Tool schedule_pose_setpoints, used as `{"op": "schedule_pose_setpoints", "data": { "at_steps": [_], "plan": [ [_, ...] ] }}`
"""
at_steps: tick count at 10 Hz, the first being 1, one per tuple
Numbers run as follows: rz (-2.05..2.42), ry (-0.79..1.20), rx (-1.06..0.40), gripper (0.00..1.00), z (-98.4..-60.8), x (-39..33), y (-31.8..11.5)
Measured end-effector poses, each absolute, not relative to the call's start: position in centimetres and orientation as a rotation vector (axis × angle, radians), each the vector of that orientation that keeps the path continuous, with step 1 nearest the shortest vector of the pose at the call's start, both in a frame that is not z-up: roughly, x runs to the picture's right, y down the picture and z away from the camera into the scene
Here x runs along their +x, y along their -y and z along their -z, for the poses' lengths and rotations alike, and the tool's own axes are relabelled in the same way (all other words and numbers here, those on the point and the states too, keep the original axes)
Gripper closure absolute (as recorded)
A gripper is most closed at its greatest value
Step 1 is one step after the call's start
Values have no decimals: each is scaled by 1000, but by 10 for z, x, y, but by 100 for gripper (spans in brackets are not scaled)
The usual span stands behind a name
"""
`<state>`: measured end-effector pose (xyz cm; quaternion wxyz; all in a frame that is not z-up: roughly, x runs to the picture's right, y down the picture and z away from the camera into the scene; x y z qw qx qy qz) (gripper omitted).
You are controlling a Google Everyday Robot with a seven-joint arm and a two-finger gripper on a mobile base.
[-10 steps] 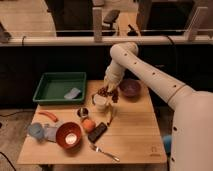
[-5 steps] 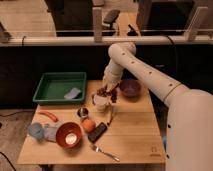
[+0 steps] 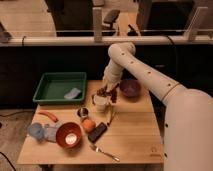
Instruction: Place grapes in paper cup
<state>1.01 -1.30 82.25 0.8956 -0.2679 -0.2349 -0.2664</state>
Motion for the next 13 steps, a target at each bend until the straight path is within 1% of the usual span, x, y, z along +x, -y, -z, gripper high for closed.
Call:
{"op": "schedule_pose_setpoints", "data": {
  "at_steps": [7, 8, 9, 13],
  "plan": [
    [567, 496, -559, 96, -826, 9, 12],
    [568, 497, -559, 95, -826, 9, 12],
    [569, 497, -559, 91, -827, 10, 12],
    [573, 501, -561, 90, -828, 11, 11]
  ]
}}
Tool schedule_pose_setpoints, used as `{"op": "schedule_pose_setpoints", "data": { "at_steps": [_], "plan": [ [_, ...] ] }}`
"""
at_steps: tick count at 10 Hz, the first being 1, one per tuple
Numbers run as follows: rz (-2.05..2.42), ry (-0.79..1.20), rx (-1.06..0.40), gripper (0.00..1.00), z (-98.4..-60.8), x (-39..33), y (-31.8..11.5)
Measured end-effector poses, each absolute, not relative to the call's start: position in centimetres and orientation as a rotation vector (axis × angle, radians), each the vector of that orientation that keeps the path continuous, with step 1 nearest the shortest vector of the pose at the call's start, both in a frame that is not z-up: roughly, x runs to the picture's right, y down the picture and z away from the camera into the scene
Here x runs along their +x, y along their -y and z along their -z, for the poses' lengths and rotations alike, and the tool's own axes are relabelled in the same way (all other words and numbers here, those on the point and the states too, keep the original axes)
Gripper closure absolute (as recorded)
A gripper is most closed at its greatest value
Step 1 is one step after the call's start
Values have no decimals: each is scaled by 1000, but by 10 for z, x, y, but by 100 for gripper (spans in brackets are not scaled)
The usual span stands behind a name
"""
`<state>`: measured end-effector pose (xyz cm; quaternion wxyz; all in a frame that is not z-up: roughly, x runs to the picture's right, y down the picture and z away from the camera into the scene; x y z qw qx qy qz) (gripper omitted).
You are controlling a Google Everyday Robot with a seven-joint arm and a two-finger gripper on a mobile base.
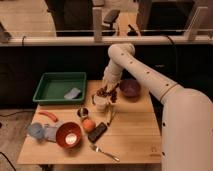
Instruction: Place grapes in paper cup
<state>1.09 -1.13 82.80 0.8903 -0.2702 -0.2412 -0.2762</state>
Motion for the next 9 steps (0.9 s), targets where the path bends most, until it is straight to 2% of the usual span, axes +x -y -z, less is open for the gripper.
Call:
{"op": "schedule_pose_setpoints", "data": {
  "at_steps": [9],
  "plan": [
    [586, 505, -565, 90, -830, 10, 10]
  ]
}}
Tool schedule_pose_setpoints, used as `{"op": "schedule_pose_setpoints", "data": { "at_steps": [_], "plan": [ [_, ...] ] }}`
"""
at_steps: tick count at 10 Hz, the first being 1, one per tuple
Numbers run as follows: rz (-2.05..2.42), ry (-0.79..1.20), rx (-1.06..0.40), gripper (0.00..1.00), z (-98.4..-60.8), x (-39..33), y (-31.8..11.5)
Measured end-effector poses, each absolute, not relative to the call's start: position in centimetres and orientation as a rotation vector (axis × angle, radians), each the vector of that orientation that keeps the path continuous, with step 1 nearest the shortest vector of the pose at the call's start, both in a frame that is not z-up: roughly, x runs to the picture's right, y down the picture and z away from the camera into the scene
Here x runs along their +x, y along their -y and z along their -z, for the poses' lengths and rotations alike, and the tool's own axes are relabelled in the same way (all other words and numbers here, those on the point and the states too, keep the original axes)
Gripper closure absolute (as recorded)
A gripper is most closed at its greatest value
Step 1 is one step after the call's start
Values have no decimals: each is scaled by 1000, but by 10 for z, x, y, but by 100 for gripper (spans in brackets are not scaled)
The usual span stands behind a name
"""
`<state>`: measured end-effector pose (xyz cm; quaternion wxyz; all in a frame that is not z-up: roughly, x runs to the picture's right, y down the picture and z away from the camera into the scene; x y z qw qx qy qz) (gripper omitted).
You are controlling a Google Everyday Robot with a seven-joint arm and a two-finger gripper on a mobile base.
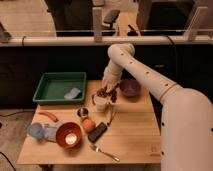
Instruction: Place grapes in paper cup
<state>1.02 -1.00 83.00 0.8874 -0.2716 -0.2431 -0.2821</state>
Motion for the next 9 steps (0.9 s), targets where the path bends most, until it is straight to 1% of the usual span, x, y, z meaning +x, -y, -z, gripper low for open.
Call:
{"op": "schedule_pose_setpoints", "data": {
  "at_steps": [9],
  "plan": [
    [599, 509, -567, 90, -831, 11, 9]
  ]
}}
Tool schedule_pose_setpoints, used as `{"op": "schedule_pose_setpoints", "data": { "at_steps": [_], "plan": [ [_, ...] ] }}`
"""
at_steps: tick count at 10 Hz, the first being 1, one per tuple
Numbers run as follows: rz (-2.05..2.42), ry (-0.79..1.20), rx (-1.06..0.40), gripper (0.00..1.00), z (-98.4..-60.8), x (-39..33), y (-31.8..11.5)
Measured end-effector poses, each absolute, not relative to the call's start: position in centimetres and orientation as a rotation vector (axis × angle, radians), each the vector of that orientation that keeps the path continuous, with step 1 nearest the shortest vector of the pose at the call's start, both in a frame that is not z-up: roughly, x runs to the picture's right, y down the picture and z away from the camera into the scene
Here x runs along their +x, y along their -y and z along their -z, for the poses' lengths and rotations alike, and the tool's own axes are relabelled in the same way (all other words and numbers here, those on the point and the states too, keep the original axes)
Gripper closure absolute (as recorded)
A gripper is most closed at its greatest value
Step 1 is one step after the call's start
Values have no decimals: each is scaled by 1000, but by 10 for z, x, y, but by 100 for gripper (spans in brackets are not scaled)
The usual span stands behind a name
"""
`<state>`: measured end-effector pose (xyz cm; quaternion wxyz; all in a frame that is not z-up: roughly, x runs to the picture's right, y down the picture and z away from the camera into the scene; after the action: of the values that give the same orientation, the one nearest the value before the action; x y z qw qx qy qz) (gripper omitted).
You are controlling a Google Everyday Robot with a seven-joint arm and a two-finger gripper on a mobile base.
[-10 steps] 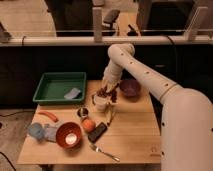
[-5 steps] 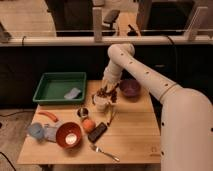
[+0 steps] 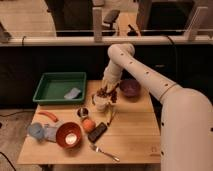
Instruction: Place grapes in paper cup
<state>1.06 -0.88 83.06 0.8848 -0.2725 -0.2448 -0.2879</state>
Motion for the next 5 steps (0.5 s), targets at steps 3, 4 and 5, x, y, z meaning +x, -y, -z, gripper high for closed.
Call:
{"op": "schedule_pose_setpoints", "data": {
  "at_steps": [3, 4, 5],
  "plan": [
    [604, 511, -567, 90, -831, 11, 8],
    [607, 512, -568, 90, -831, 10, 8],
    [612, 513, -570, 90, -831, 10, 8]
  ]
}}
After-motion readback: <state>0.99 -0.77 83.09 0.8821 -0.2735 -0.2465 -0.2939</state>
